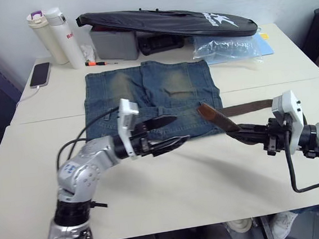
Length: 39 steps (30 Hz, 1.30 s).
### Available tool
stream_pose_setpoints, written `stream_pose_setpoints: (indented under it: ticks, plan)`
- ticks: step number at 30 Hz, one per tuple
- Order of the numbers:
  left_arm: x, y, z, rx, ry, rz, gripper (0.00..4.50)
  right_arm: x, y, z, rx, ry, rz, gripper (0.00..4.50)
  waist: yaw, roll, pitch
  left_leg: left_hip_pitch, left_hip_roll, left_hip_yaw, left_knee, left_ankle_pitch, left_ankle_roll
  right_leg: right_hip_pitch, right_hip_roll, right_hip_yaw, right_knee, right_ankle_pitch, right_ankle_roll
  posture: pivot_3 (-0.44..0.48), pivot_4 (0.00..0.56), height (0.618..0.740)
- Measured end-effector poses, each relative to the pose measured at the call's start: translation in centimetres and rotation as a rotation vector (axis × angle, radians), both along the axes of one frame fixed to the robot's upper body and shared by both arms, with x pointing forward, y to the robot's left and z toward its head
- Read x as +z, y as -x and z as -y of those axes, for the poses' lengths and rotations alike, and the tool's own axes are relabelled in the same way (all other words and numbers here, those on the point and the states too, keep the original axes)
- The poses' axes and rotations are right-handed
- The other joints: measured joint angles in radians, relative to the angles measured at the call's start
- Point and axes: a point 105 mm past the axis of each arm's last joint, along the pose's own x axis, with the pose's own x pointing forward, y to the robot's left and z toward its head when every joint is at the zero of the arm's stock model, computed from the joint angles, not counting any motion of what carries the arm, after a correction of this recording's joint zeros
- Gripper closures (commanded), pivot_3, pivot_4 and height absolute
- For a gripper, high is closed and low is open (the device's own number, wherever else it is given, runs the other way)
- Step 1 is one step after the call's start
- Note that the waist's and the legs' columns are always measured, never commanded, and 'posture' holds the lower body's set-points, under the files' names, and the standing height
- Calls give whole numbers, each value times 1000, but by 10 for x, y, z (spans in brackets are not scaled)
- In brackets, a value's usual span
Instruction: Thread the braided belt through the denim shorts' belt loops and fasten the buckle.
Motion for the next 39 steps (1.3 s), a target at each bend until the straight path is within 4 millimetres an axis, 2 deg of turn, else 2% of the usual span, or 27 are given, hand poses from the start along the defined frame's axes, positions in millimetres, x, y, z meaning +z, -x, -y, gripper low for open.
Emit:
stream_pose_setpoints:
  ticks: [4,9,10,11,15,19,22,24,26,28,29,32,33,35,37,39]
  plan:
    - [8,-9,22,-23,51,-9,0,8,6,-8,19,-35,-7,4442,5,0,0,-1,0,0,0,0,0,0,1,0,-1,0,0,0,150,740]
    - [13,-13,36,-50,93,-11,0,11,11,-16,35,-85,-33,4442,2,0,0,0,0,0,0,0,0,0,1,0,-1,1,1,0,150,740]
    - [14,-13,38,-56,101,-13,521,12,11,-17,36,-88,-33,4500,2,0,0,0,0,0,0,0,0,0,1,0,-1,1,1,0,150,740]
    - [14,-13,38,-62,105,-12,746,12,11,-17,35,-89,-33,4500,1,0,0,0,0,0,0,0,0,0,1,0,-1,1,1,0,150,740]
    - [14,-8,43,-108,110,-10,2455,12,11,-18,27,-96,-46,4500,0,0,0,0,0,0,1,0,0,0,1,0,-1,1,0,0,150,740]
    - [15,-6,49,-139,117,-11,4346,11,10,-18,14,-98,-57,4500,1,-1,1,-1,0,0,1,0,0,0,1,0,-1,1,0,0,150,740]
    - [16,-11,52,-130,117,-14,4438,11,9,-16,-13,-107,-65,4500,2,-2,1,-1,0,0,1,-1,1,-1,1,0,-2,1,0,0,150,740]
    - [17,-12,55,-130,128,-17,4500,12,8,-14,-28,-108,-57,3625,2,-2,1,-1,0,0,1,-1,1,-1,1,0,-2,1,0,0,150,740]
    - [22,-13,60,-134,156,-20,4500,11,6,-7,-64,-113,-62,2952,5,-2,1,-1,0,0,1,-1,1,-1,1,0,-2,1,0,0,150,740]
    - [29,-13,65,-139,166,-7,4500,10,5,-2,-91,-121,-66,1878,6,-3,2,-2,0,1,1,-1,1,-1,1,0,-2,1,1,0,150,740]
    - [31,-14,68,-132,167,-5,4500,15,3,7,-128,-145,-58,1252,9,-3,2,-2,0,1,1,-1,1,-1,1,1,-2,1,1,0,150,740]
    - [24,-25,72,-74,136,-38,4500,46,0,50,-274,-278,-4,63,20,-4,3,-2,0,2,2,-1,2,-1,1,1,-2,3,1,0,150,740]
    - [19,-31,73,-43,135,-70,4500,59,3,69,-326,-322,15,63,25,-4,3,-2,0,2,2,-1,2,-1,1,1,-2,3,1,0,150,740]
    - [17,-41,71,14,152,-118,4500,76,12,85,-360,-378,35,63,27,-4,3,-2,1,2,2,-1,2,-1,2,1,-3,2,0,0,150,740]
    - [19,-48,72,49,169,-144,4500,77,22,81,-328,-482,-17,63,26,-5,3,-2,2,2,2,-1,2,-1,4,1,-4,2,-1,0,150,740]
    - [25,-49,76,53,180,-148,4500,63,27,71,-300,-566,-102,63,25,-6,4,-2,3,2,1,-2,2,0,4,1,-5,2,-1,0,150,740]
